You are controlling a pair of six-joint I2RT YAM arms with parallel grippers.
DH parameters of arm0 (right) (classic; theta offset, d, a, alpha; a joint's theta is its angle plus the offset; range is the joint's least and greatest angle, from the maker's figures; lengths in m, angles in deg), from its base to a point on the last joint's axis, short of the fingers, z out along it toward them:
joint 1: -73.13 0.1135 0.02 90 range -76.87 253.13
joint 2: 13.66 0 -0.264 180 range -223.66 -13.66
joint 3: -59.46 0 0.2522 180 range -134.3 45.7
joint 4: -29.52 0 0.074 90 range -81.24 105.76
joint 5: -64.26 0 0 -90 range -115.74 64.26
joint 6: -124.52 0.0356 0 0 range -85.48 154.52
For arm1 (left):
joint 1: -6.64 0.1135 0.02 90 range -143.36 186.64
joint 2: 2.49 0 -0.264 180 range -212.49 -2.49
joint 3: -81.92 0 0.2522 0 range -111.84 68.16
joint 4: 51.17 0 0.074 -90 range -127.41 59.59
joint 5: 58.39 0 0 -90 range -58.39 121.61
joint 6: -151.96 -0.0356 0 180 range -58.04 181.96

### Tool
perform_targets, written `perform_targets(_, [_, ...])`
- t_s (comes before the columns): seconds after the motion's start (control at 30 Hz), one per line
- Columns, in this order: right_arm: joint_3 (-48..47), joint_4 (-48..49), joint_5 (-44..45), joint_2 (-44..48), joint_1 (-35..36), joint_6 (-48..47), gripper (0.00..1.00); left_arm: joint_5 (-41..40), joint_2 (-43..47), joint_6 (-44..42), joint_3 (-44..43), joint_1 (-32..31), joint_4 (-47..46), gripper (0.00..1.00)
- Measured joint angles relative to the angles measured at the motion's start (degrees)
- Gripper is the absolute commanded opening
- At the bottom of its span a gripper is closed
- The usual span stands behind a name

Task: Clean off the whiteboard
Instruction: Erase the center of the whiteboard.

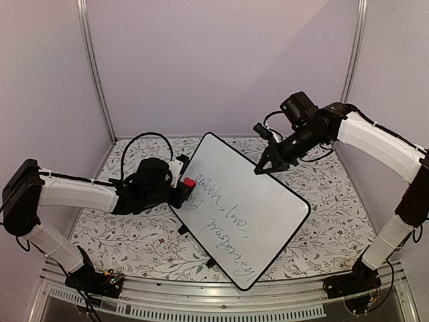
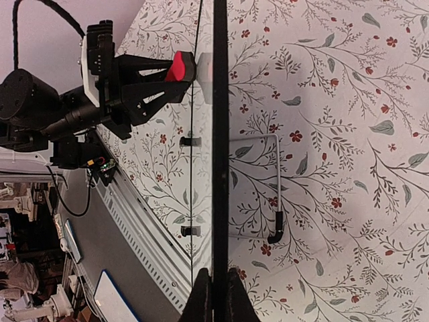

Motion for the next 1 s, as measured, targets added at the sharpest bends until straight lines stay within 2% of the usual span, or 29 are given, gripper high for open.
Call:
perform_targets(0.4, [0.00, 0.09, 0.28, 0.00, -0.31, 0.04, 0.00, -3.43, -2.58, -0.87, -5.66, -0.33, 2.43, 0.00])
perform_targets(1.0, [0.00, 0.13, 0.22, 0.00, -0.31, 0.02, 0.00, -0.48, -2.64, -3.21, -7.26, -1.36, 1.29, 0.00])
